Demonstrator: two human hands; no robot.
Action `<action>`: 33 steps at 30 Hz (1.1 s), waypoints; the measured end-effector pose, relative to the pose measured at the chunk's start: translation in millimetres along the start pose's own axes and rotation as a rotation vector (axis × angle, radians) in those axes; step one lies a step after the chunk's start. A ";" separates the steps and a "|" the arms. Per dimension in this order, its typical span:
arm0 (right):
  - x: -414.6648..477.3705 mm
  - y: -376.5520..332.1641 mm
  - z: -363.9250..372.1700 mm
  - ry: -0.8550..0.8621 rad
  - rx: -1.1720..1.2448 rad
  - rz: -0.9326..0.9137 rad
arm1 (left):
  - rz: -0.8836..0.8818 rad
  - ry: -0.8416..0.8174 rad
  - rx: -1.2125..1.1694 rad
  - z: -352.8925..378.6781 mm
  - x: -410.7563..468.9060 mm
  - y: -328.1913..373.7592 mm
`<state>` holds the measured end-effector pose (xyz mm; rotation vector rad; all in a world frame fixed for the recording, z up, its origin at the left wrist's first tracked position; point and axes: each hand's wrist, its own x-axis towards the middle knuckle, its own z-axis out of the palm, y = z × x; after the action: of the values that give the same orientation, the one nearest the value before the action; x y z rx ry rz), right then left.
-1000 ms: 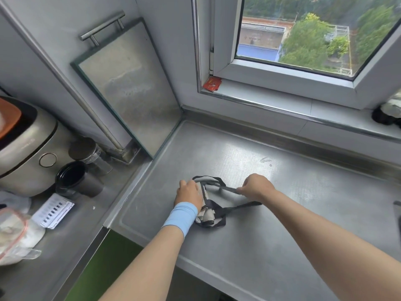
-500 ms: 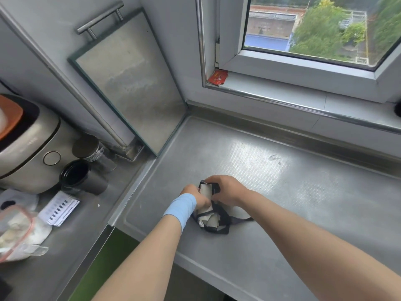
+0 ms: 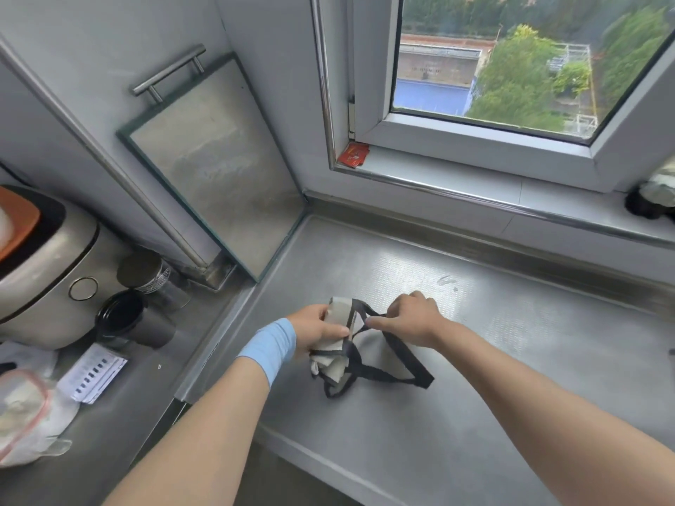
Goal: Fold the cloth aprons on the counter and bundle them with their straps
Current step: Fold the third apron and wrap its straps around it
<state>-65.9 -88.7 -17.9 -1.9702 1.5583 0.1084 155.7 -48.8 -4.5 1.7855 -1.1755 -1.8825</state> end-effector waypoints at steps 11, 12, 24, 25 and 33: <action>-22.1 -29.6 -52.5 -0.221 0.889 -0.124 | 0.057 -0.302 -0.501 -15.4 -53.2 48.8; -24.1 -27.5 -51.9 -0.174 0.850 -0.104 | 0.036 -0.333 -0.537 -17.2 -55.2 46.8; -55.8 -13.0 -68.5 -0.369 1.005 -0.108 | 0.023 -0.300 -0.616 -10.5 -71.1 47.2; -59.9 -5.1 -69.4 -0.358 0.959 -0.059 | 0.020 -0.254 -0.606 -10.5 -69.7 43.1; -63.6 36.3 -42.4 -0.146 1.542 0.068 | 0.006 -0.053 -0.389 26.4 -41.2 8.2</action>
<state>-130.7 -60.2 28.3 -0.6425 0.9788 -0.6976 136.3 -15.8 27.1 1.5247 -0.7602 -1.9997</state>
